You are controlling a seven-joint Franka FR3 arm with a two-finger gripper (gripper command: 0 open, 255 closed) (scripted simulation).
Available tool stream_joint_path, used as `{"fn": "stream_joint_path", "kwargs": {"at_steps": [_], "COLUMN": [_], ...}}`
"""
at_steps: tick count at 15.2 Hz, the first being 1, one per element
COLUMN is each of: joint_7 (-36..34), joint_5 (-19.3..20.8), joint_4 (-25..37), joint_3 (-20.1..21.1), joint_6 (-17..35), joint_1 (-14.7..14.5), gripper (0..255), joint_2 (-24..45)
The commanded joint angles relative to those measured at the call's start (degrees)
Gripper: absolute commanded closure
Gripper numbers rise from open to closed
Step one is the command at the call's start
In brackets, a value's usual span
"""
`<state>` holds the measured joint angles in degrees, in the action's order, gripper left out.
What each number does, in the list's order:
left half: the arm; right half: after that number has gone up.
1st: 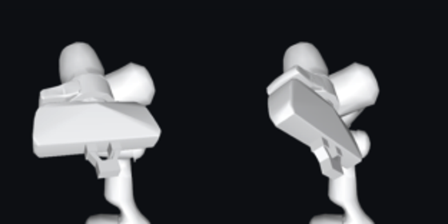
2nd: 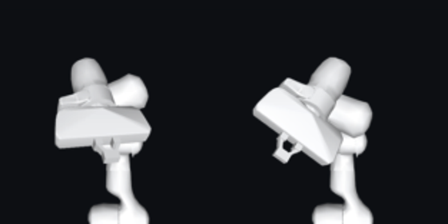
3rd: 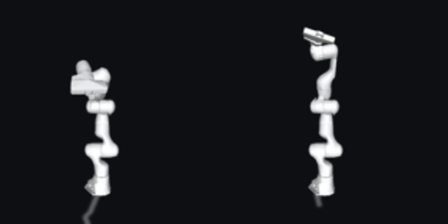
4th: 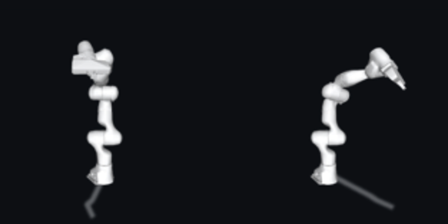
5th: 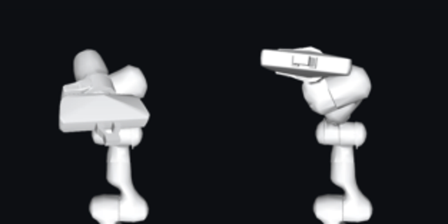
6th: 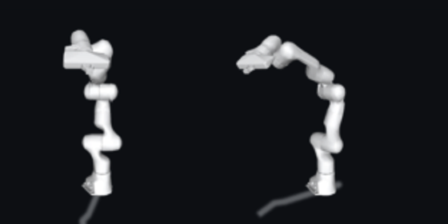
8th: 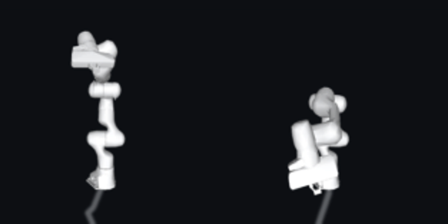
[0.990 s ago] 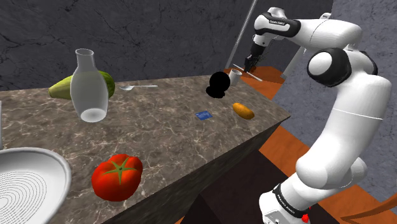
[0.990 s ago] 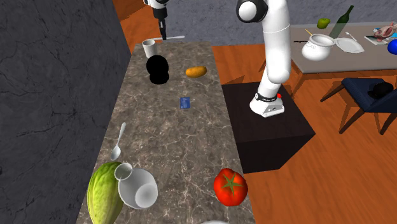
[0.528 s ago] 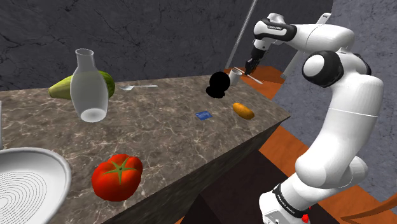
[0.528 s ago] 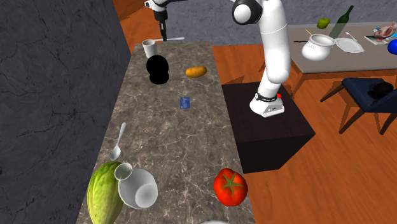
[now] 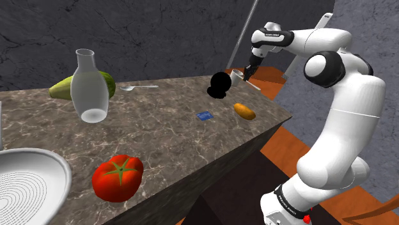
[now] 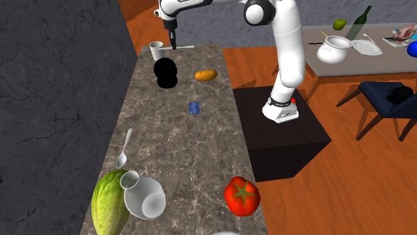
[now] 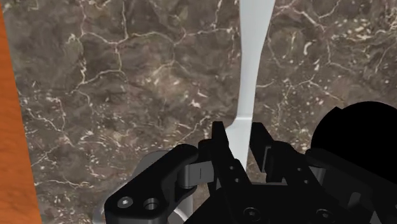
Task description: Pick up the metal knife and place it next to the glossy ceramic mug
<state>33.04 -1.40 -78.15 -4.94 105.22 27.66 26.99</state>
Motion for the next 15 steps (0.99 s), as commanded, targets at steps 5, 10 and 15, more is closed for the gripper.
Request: {"fn": "stream_joint_path", "kwargs": {"at_steps": [5, 10, 15], "joint_7": [0.0, 0.0, 0.1], "joint_5": [-0.1, -0.2, -0.3], "joint_4": [-3.6, -6.1, -8.2], "joint_3": [0.0, 0.1, 0.2], "joint_6": [4.3, 7.7, 11.0], "joint_1": [0.0, -0.1, 0.0], "gripper": [255, 255, 255], "joint_2": [0.7, 1.6, 2.7]}}
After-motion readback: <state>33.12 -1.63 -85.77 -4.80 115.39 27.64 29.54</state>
